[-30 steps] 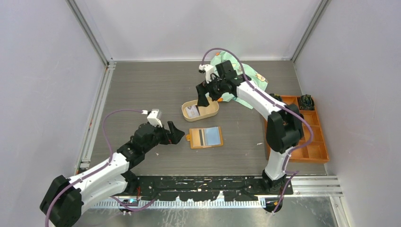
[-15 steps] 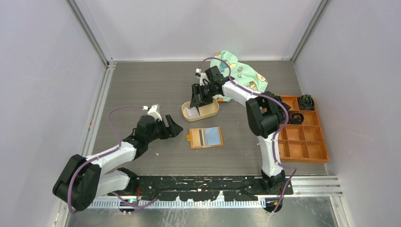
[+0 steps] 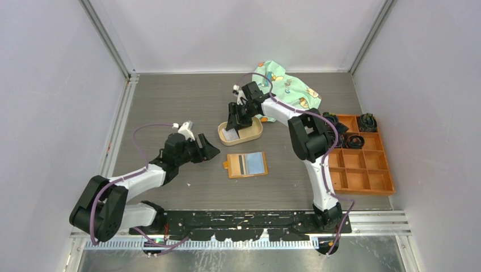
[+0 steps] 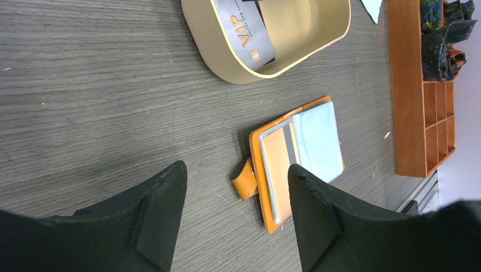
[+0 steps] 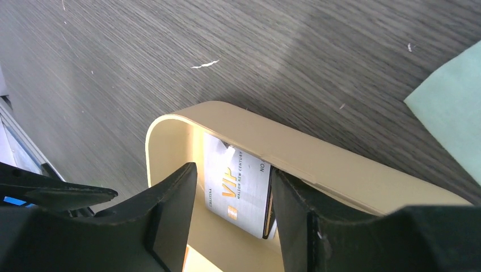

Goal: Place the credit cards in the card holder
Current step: Pick up the credit card from the storage box.

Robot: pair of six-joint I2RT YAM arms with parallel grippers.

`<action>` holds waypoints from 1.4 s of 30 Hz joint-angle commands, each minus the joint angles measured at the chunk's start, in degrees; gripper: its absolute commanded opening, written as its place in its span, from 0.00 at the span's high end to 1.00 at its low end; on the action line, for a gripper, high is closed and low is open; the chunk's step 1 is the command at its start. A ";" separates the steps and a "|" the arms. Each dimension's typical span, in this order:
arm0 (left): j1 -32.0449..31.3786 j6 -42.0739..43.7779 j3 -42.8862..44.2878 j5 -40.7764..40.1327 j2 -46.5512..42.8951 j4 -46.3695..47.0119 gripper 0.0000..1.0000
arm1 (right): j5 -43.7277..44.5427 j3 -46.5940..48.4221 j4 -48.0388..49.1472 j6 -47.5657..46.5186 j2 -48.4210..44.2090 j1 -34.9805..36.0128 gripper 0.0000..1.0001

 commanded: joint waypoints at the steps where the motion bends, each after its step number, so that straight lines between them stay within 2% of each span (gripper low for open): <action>1: 0.43 1.10 1.29 1.75 0.27 3.41 0.35 | -0.82 1.97 0.32 0.63 0.76 0.61 0.44; 12: 0.51 1.10 0.84 2.94 -0.55 2.57 0.38 | -14.02 -0.18 7.24 8.71 0.78 1.20 0.52; 21: 0.61 1.83 -0.09 -0.12 -3.57 -0.29 0.40 | -21.60 -3.65 16.09 16.13 -2.40 1.03 0.58; 23: 0.61 2.13 0.06 -0.69 -4.33 -1.37 0.40 | -19.10 -3.10 13.99 13.82 -3.08 1.09 0.59; 25: 0.59 2.40 0.36 -1.32 -4.73 -2.10 0.41 | -11.75 -0.51 5.06 6.31 -3.44 1.17 0.58; 28: 0.58 2.72 1.34 -2.01 -4.31 -2.30 0.41 | -4.86 2.07 0.39 0.23 -3.58 1.04 0.53; 32: 0.69 3.11 4.44 -2.27 -0.31 -1.92 0.42 | -0.86 3.44 -2.63 -2.83 -2.97 1.24 0.46; 38: 0.77 3.39 8.71 -2.40 6.32 -1.20 0.45 | 0.22 4.05 -3.47 -3.78 -0.70 1.43 0.39; 42: 0.76 3.60 11.07 -2.97 10.06 -2.26 0.49 | -4.03 3.77 -2.31 -0.74 1.98 1.65 0.39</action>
